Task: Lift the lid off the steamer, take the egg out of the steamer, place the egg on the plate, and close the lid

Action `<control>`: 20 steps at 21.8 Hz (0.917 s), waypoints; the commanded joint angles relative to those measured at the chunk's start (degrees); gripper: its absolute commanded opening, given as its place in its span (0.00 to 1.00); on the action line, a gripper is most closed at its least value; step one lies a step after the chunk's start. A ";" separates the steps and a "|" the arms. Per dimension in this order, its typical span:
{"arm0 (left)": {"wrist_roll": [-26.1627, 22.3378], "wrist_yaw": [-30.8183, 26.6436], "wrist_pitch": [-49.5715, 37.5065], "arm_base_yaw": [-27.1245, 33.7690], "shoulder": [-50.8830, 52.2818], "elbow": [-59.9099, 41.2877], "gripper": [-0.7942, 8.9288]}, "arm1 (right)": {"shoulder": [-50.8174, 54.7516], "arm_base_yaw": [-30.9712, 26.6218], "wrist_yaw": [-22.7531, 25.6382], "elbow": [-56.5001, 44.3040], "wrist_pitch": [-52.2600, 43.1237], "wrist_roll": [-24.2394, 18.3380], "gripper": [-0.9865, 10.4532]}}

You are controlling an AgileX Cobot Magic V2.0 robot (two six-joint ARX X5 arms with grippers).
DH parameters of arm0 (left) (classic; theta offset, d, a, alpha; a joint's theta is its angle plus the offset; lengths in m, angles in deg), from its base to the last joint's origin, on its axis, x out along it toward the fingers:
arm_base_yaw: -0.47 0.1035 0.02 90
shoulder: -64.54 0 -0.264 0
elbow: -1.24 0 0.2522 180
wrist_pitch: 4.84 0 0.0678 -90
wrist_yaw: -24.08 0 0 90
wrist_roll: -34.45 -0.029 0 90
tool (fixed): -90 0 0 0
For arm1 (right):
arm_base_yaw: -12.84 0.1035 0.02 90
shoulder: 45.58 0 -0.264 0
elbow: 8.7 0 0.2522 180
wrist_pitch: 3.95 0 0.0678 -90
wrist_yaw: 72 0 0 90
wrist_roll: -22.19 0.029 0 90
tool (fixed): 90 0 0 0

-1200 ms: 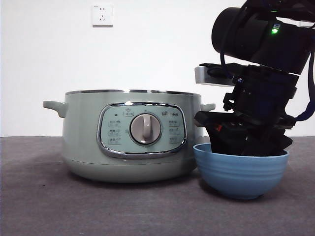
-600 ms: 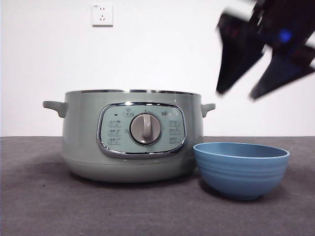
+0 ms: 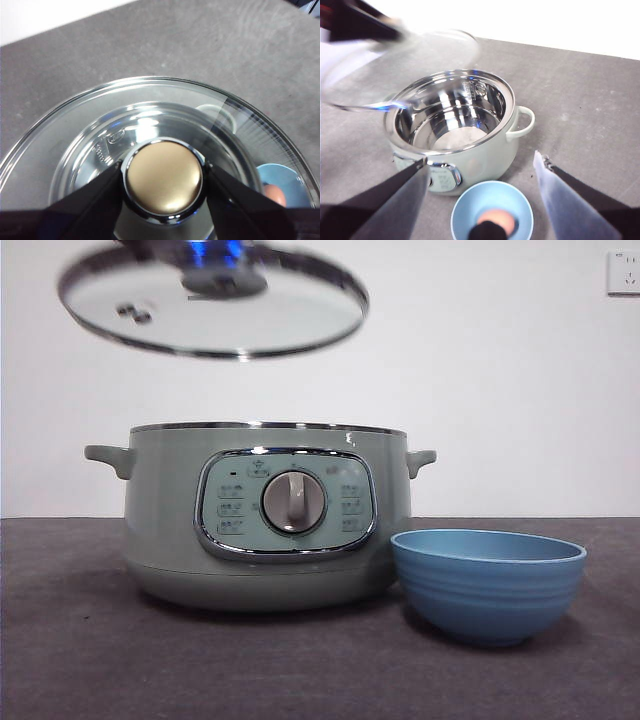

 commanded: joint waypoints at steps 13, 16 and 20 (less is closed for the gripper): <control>-0.59 -0.07 -10.73 -1.40 -10.91 0.79 0.07 | 0.70 0.07 -0.04 -0.48 3.06 0.61 0.40; -0.76 -0.07 -10.60 -1.40 -11.67 0.79 0.07 | 0.70 0.07 -0.04 -0.48 3.04 0.61 0.40; -0.79 -0.15 -10.23 -1.40 -11.82 0.79 0.07 | 0.70 0.07 -0.02 -0.48 3.02 0.59 0.40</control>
